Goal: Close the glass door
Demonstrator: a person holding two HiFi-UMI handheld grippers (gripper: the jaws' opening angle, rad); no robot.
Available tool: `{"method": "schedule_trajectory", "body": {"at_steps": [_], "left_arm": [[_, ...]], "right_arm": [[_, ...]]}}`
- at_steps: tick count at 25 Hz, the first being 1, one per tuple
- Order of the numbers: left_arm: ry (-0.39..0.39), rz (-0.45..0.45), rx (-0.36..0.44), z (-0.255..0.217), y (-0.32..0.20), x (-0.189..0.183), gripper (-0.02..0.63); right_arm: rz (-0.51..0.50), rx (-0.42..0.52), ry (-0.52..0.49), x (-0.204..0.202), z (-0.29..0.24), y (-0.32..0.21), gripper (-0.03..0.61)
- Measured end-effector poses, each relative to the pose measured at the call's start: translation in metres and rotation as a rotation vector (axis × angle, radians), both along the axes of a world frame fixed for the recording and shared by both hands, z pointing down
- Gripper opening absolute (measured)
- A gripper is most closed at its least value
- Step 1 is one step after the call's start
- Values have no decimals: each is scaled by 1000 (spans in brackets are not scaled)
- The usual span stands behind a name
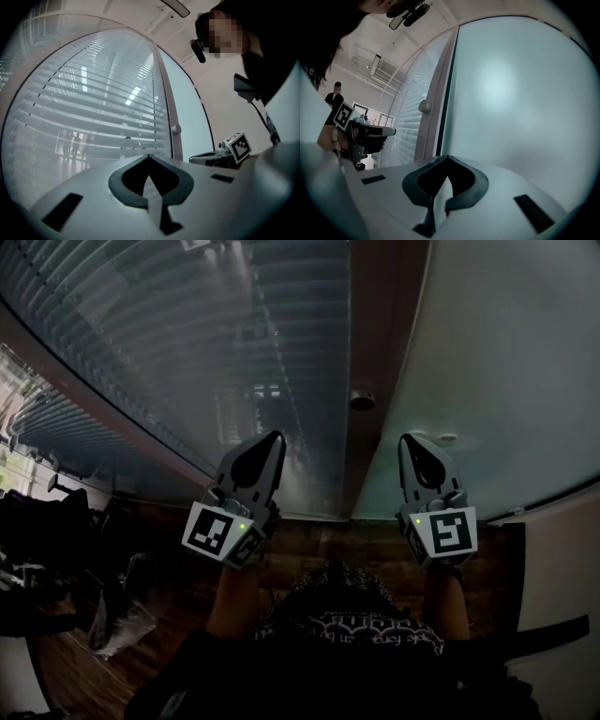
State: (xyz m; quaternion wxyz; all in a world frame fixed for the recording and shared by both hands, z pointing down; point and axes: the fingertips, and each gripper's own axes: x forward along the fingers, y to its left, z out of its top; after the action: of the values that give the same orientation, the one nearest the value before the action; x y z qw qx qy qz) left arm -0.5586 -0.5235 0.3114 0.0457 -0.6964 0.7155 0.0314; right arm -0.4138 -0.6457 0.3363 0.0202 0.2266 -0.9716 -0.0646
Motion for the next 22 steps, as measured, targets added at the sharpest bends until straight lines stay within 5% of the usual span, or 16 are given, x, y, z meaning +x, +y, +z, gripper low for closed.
{"method": "schedule_trajectory", "body": {"at_steps": [22], "left_arm": [[-3,23,15,-9,2,23,2]], "right_arm": [[-68,38,-8,9,-21,42,3]]}}
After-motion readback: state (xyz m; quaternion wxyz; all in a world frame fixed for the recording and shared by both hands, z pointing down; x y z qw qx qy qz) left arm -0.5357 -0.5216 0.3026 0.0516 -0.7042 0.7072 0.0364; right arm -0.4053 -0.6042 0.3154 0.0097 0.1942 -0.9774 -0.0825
